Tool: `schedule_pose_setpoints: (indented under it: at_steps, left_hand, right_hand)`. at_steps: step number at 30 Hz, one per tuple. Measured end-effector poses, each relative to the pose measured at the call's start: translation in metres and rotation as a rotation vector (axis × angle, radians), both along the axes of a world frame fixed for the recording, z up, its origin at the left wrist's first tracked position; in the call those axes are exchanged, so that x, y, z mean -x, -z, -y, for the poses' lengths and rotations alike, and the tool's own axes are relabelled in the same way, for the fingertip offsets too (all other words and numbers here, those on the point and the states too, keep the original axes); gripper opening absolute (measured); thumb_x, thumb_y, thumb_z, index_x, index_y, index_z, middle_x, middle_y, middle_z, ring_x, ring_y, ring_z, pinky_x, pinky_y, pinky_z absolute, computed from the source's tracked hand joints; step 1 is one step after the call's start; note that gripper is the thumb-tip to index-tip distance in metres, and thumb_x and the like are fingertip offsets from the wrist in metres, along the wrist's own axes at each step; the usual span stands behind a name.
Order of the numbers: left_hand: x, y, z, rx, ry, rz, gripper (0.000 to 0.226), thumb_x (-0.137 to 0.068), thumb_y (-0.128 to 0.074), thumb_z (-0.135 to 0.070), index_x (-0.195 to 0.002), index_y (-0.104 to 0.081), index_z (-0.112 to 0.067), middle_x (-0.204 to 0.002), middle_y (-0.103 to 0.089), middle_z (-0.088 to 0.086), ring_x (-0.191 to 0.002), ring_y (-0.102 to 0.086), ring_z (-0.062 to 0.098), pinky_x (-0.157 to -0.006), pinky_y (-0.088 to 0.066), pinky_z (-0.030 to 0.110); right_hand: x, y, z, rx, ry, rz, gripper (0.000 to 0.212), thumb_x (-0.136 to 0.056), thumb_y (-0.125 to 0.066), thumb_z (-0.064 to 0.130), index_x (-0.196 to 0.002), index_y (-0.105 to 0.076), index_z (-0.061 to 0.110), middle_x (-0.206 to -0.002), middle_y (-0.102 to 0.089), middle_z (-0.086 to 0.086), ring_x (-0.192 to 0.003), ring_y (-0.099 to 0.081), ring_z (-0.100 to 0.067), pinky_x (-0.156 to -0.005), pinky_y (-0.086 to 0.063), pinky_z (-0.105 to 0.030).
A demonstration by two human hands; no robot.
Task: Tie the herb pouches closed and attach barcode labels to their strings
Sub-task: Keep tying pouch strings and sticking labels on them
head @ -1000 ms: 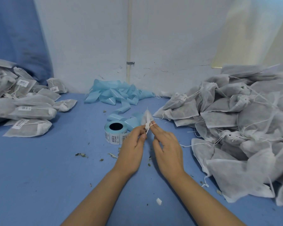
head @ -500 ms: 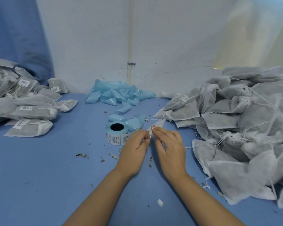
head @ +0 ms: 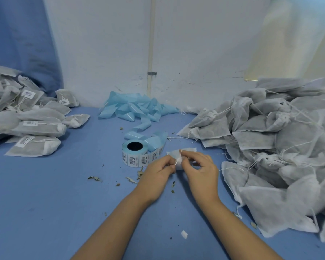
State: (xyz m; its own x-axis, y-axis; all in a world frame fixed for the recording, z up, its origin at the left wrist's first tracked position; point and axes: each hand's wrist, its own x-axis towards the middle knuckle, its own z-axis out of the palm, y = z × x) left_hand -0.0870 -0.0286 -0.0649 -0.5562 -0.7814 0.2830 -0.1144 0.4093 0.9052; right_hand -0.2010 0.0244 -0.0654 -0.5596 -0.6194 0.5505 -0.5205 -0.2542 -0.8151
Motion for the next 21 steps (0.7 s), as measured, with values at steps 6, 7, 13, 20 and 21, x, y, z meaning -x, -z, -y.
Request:
schedule_pose_setpoints:
  at_steps: [6, 7, 13, 20, 21]
  left_hand:
    - [0.0019, 0.0019, -0.0008, 0.072, -0.004, 0.139, 0.019, -0.092, -0.048, -0.013, -0.073, -0.048, -0.013, -0.069, -0.051, -0.002, -0.067, -0.044, 0.011, -0.066, -0.034, 0.028]
    - [0.0016, 0.002, -0.0002, 0.064, -0.018, 0.122, 0.019, -0.092, -0.049, -0.013, -0.073, -0.048, -0.012, -0.069, -0.05, -0.002, -0.065, -0.042, 0.008, -0.064, -0.033, 0.025]
    - [0.0017, 0.0052, 0.0023, 0.064, -0.02, 0.111, 0.023, -0.093, -0.049, -0.017, -0.07, -0.047, -0.021, -0.066, -0.049, -0.01, -0.061, -0.041, 0.003, -0.058, -0.031, 0.017]
    - [0.0001, 0.0029, 0.0065, -0.014, -0.166, -0.13, 0.018, -0.1, -0.043, -0.024, -0.084, -0.051, -0.026, -0.076, -0.062, -0.007, -0.078, -0.058, 0.021, -0.075, -0.046, 0.034]
    - [-0.0003, 0.0028, 0.0064, -0.015, -0.183, -0.148, 0.017, -0.1, -0.043, -0.025, -0.086, -0.052, -0.026, -0.076, -0.064, -0.002, -0.077, -0.059, 0.024, -0.075, -0.047, 0.038]
  right_hand:
    - [0.0006, -0.0006, -0.0009, -0.029, -0.065, 0.073, 0.038, -0.084, -0.066, 0.006, -0.092, -0.067, 0.044, -0.088, -0.068, 0.018, -0.097, -0.06, -0.011, -0.086, -0.047, -0.022]
    - [0.0013, -0.0007, -0.0012, -0.031, -0.078, 0.088, 0.037, -0.085, -0.065, 0.006, -0.094, -0.068, 0.042, -0.091, -0.069, 0.015, -0.098, -0.06, -0.011, -0.086, -0.047, -0.022]
    - [0.0036, 0.0006, 0.0001, -0.021, -0.045, 0.139, 0.029, -0.082, -0.073, 0.014, -0.092, -0.071, 0.04, -0.093, -0.068, 0.011, -0.096, -0.061, -0.011, -0.088, -0.048, -0.024]
    - [0.0043, -0.0018, 0.0004, -0.071, -0.09, 0.111, 0.022, -0.078, -0.077, 0.022, -0.077, -0.07, 0.043, -0.083, -0.068, 0.029, -0.095, -0.058, -0.006, -0.079, -0.045, -0.016]
    - [0.0037, -0.0016, 0.0005, -0.084, -0.095, 0.062, 0.021, -0.078, -0.077, 0.023, -0.076, -0.071, 0.042, -0.082, -0.068, 0.029, -0.096, -0.056, -0.003, -0.079, -0.043, -0.013]
